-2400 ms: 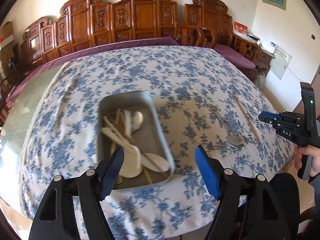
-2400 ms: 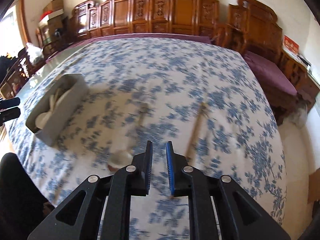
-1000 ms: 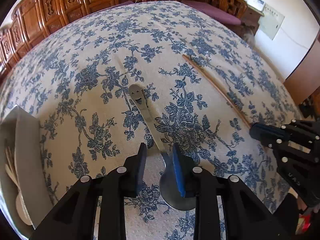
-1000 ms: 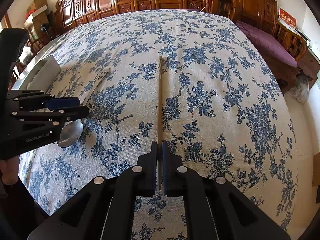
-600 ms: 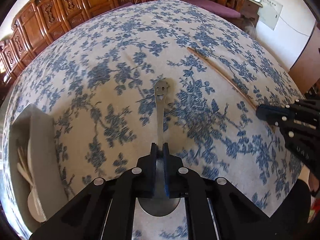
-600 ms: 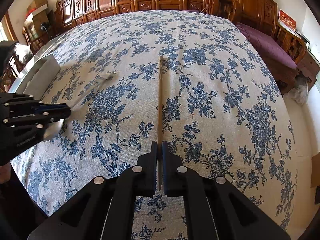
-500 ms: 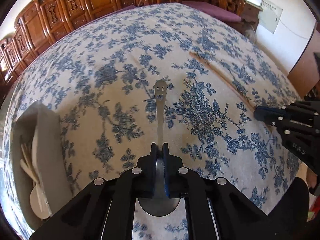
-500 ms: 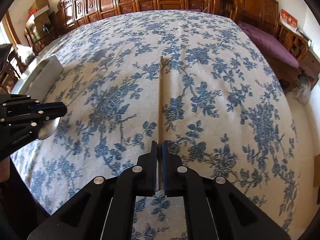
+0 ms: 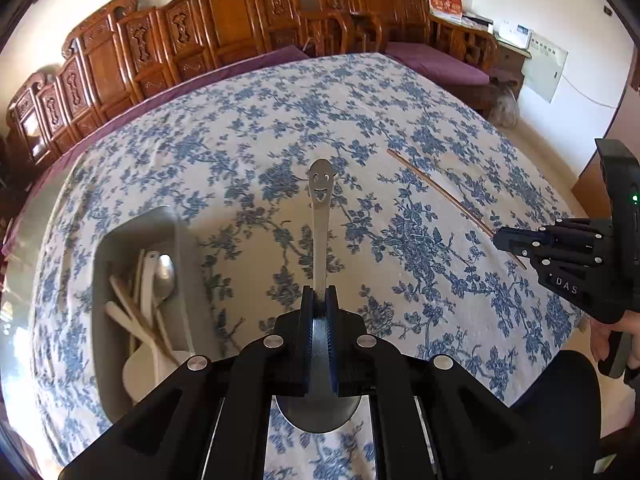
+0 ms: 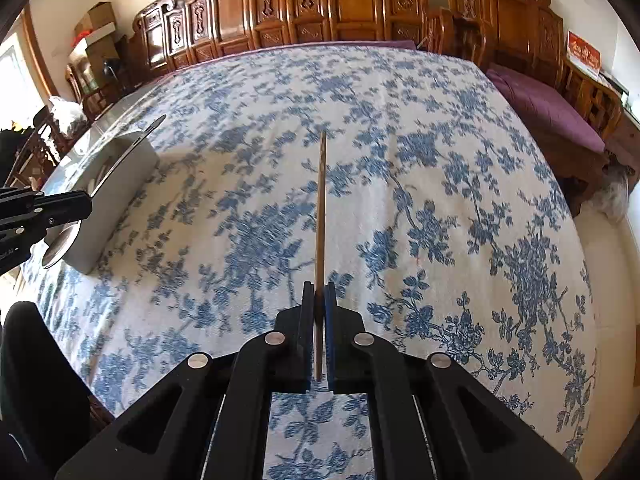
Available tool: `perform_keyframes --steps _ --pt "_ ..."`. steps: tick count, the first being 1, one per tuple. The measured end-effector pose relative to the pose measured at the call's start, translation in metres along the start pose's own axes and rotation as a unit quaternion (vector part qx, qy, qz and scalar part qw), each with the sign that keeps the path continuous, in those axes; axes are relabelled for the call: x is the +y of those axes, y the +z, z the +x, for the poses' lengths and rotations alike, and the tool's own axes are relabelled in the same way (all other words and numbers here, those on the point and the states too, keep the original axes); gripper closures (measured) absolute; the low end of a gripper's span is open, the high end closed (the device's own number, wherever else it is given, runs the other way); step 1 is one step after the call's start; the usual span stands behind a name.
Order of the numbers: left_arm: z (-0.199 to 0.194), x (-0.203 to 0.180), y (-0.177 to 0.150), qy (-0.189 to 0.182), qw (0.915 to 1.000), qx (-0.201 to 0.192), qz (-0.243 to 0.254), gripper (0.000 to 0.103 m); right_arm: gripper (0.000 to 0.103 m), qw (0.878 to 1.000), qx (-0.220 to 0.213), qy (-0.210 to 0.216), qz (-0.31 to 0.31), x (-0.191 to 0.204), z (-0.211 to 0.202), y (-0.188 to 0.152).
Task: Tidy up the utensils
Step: 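Grasp the steel spoon with the left gripper while the right grasps the wooden chopstick, then carry the steel spoon over the tray with the left gripper and lower it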
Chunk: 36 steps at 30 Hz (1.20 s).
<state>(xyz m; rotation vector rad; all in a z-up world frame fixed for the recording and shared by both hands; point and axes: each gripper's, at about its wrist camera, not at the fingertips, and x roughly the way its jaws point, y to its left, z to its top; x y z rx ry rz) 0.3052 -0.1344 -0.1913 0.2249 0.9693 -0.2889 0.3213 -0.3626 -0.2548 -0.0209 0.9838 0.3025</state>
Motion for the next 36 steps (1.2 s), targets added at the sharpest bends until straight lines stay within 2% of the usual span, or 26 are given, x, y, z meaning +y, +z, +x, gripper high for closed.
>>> perform_keyframes --steps 12,22,36 --pt "-0.027 0.029 -0.004 0.008 0.9993 -0.025 -0.026 0.098 0.097 0.999 -0.033 0.021 -0.034 0.037 -0.028 0.010" --pt "-0.033 0.071 -0.010 0.020 0.9973 -0.031 -0.064 0.098 0.097 0.996 -0.048 0.044 -0.061 0.070 -0.042 0.012" --pt "0.010 0.127 -0.031 0.031 0.9909 0.004 -0.131 0.098 0.097 0.996 -0.038 0.053 -0.065 0.075 -0.034 0.008"
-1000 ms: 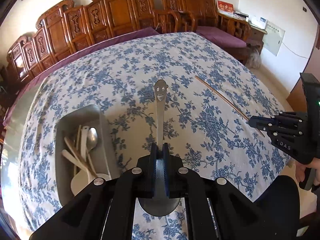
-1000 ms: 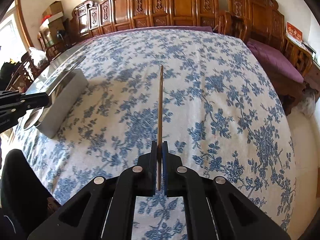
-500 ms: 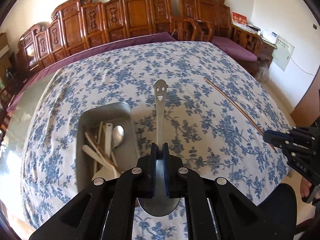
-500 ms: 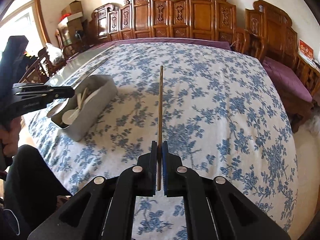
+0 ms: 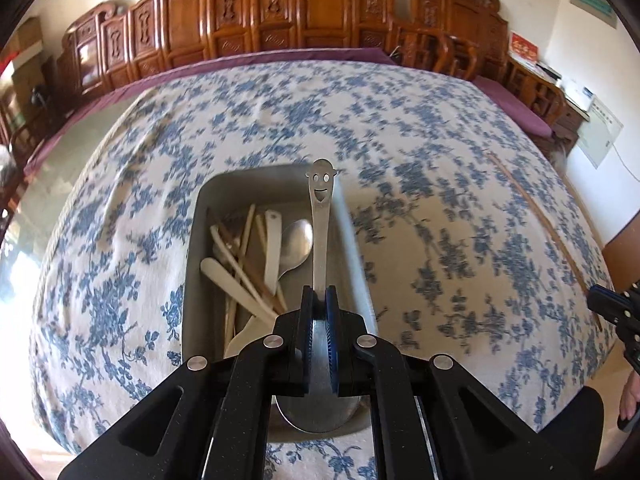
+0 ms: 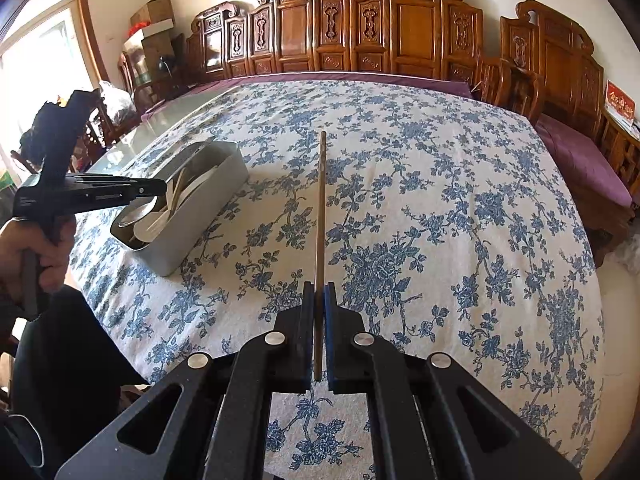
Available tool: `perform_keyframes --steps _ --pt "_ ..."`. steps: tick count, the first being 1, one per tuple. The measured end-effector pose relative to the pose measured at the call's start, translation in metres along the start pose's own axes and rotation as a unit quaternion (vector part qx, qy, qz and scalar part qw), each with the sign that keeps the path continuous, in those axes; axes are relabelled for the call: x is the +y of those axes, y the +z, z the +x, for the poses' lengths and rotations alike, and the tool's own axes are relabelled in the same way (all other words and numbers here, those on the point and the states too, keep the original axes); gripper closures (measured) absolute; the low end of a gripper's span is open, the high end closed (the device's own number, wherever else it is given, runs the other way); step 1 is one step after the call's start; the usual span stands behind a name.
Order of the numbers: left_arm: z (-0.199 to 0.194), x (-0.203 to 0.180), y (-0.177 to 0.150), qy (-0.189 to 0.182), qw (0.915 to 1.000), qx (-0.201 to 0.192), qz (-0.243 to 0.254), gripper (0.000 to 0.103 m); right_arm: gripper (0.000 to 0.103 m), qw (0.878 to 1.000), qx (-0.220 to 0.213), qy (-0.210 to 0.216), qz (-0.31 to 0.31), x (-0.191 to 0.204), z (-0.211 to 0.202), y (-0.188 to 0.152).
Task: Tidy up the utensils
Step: 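Carry the steel spoon over the tray with the left gripper and lower it, then open the left gripper to release the spoon into the tray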
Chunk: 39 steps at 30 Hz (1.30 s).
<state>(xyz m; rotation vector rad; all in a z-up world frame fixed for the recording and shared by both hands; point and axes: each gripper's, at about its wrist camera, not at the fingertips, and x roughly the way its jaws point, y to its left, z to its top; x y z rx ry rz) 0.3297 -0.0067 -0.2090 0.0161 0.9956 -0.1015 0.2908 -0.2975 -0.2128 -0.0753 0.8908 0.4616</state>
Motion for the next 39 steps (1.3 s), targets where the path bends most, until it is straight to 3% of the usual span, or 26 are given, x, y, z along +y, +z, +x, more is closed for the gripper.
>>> perform_keyframes --steps 19,29,39 --pt "0.037 -0.007 -0.002 0.004 0.9993 0.036 -0.004 0.098 0.097 1.000 0.010 0.008 0.002 0.003 0.008 -0.004" --pt "0.014 0.006 -0.003 -0.007 0.9999 0.012 -0.007 0.098 0.097 1.000 0.006 0.013 -0.011 0.024 0.006 0.002" --pt "-0.022 0.035 -0.003 -0.005 0.9999 -0.014 -0.006 0.098 0.097 0.999 -0.011 0.042 -0.020 0.073 0.015 0.034"
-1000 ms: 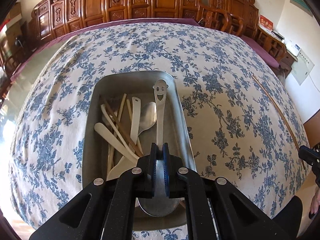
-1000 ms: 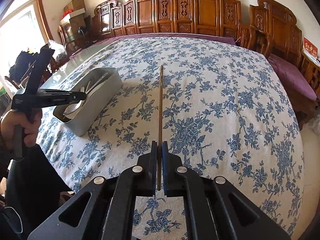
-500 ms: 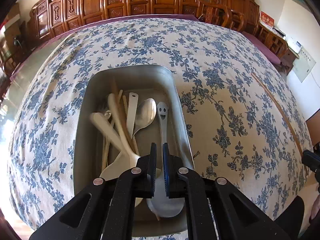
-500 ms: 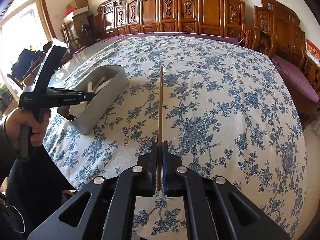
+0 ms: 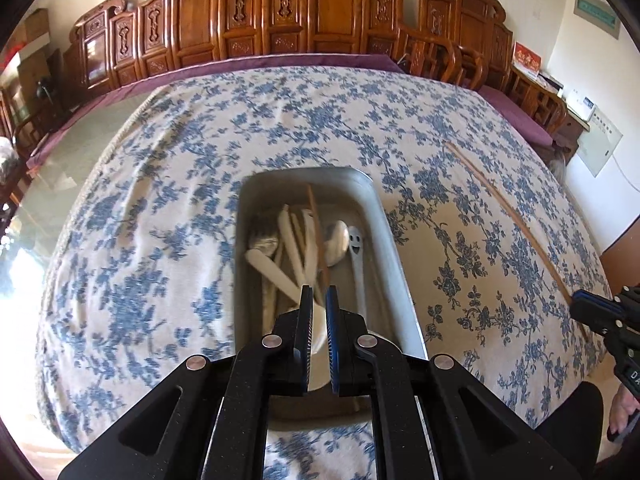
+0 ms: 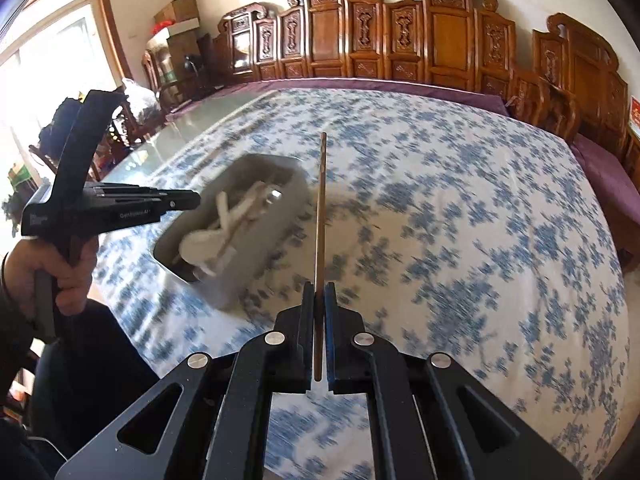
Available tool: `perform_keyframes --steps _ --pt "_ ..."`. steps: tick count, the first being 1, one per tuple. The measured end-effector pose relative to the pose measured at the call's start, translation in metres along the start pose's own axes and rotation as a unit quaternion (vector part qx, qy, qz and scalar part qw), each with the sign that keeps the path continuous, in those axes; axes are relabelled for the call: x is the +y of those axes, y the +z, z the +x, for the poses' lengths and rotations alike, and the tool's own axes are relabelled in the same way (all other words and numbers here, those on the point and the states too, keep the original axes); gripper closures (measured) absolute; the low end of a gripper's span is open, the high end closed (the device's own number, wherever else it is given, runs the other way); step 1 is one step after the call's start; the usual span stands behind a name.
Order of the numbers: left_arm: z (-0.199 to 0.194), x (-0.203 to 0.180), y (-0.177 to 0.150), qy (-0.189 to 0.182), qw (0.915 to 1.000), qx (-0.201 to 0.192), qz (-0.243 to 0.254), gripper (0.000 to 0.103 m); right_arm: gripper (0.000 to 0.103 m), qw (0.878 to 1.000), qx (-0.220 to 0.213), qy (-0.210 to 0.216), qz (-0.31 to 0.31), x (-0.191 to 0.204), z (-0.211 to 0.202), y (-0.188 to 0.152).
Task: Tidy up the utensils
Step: 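Open the left gripper to release the spoon into the tray, then lower the wooden chopstick into the tray and open the right gripper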
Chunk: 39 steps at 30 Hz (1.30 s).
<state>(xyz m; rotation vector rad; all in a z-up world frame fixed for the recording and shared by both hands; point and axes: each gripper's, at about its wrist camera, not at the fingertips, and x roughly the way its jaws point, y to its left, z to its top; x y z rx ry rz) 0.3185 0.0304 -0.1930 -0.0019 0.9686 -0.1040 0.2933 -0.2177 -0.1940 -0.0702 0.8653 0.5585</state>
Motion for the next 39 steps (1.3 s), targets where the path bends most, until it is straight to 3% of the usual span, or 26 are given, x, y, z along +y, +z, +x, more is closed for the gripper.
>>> perform_keyframes --steps 9,20,22,26,28,31,39 --pt "-0.028 0.028 -0.002 0.003 0.9998 -0.020 -0.003 0.097 0.097 1.000 0.013 0.023 -0.013 0.046 0.029 0.020" --pt "-0.044 0.059 -0.010 0.012 0.9996 -0.026 -0.006 0.096 0.097 0.998 0.044 0.023 -0.024 0.075 0.064 0.031" --pt "-0.044 0.067 -0.012 0.015 0.9996 -0.024 -0.009 0.086 0.097 0.998 0.049 0.023 -0.025 0.079 0.070 0.033" --pt "-0.040 0.081 -0.018 0.021 0.9995 -0.017 -0.016 0.079 0.097 0.998 0.058 0.024 -0.023 0.086 0.082 0.038" --pt "-0.038 0.086 -0.020 0.022 0.9995 -0.014 -0.018 0.066 0.097 0.998 0.063 0.025 -0.019 0.089 0.088 0.042" --pt "-0.035 0.094 -0.023 0.028 0.9993 -0.011 -0.021 0.055 0.097 0.997 0.067 0.026 -0.013 0.090 0.095 0.045" --pt "-0.026 0.106 -0.031 0.030 0.9991 -0.002 -0.028 0.051 0.097 0.999 0.041 0.013 -0.006 0.094 0.095 0.054"
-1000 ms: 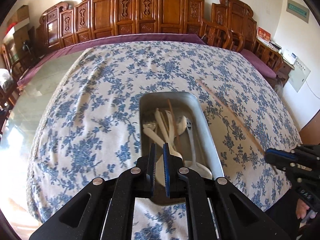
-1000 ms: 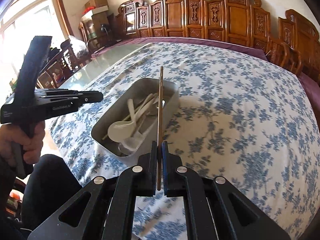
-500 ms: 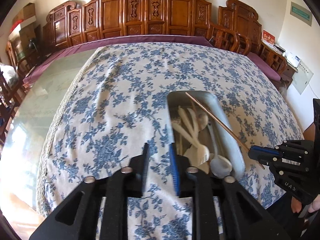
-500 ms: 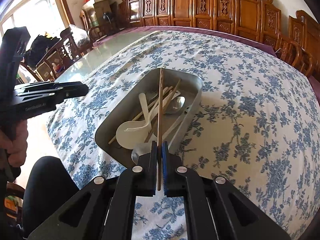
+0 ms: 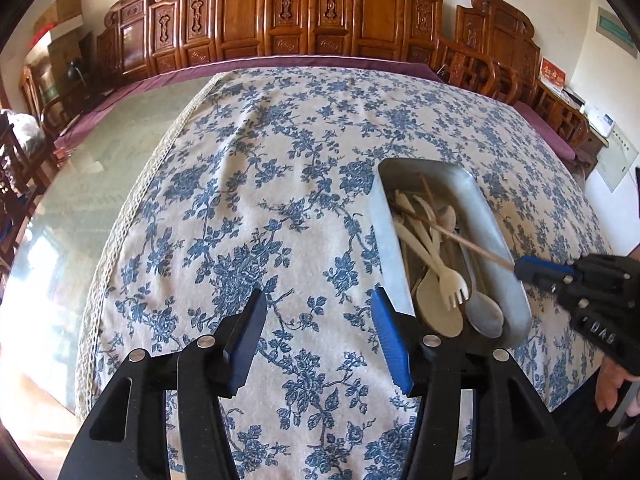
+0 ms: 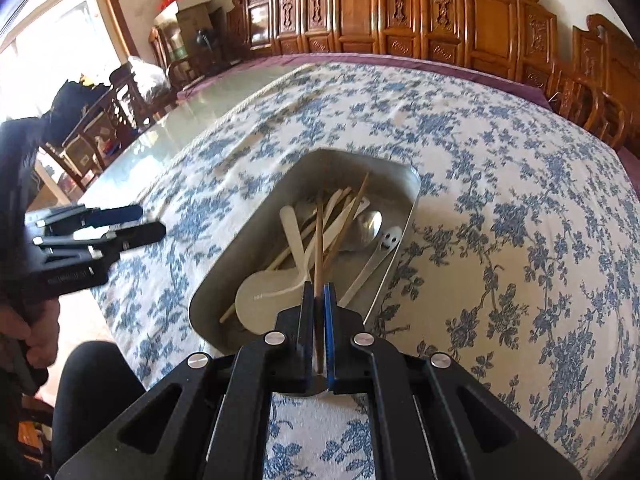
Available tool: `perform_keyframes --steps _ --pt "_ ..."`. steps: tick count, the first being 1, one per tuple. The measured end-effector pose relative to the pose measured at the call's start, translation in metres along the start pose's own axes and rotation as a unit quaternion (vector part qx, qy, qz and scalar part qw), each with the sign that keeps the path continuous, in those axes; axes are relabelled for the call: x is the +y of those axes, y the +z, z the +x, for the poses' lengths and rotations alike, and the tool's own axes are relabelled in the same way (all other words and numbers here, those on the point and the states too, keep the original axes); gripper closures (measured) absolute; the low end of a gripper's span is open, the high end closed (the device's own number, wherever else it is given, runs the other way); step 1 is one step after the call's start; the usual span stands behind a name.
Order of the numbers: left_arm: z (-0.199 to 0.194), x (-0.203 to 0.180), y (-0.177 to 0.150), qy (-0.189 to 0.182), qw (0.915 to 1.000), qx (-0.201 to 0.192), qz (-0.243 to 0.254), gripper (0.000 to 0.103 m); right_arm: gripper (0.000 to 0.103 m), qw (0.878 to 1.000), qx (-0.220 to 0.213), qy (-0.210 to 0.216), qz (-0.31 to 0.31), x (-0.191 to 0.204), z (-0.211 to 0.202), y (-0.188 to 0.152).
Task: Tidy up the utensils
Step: 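Lower the wooden chopstick into the tray and open the right gripper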
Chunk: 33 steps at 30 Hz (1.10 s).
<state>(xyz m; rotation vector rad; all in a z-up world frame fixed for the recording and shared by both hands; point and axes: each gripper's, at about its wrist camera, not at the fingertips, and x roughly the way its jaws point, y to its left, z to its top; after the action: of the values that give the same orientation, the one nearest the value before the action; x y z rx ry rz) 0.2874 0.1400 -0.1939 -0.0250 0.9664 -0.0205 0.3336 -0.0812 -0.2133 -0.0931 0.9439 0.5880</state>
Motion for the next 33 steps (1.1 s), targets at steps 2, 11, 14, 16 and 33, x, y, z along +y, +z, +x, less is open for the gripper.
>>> perform_keyframes --steps 2,11,14,16,33 --pt "0.002 0.001 -0.001 0.000 1.0000 0.002 -0.001 0.051 0.097 1.000 -0.006 -0.005 0.001 0.000 -0.002 0.004" --pt "0.003 0.003 -0.003 -0.005 1.0000 0.000 -0.004 0.051 0.097 1.000 -0.024 -0.015 0.010 0.004 -0.002 0.014" --pt "0.004 0.002 -0.004 -0.005 1.0000 0.000 -0.003 0.051 0.097 1.000 -0.017 -0.012 0.007 0.008 0.003 0.013" --pt "0.004 0.001 -0.004 -0.004 1.0000 0.000 0.000 0.051 0.097 1.000 -0.011 -0.010 0.005 0.012 0.007 0.011" --pt "0.007 -0.002 -0.006 -0.005 1.0000 -0.001 0.006 0.051 0.095 1.000 0.022 0.015 -0.005 0.019 0.032 -0.004"
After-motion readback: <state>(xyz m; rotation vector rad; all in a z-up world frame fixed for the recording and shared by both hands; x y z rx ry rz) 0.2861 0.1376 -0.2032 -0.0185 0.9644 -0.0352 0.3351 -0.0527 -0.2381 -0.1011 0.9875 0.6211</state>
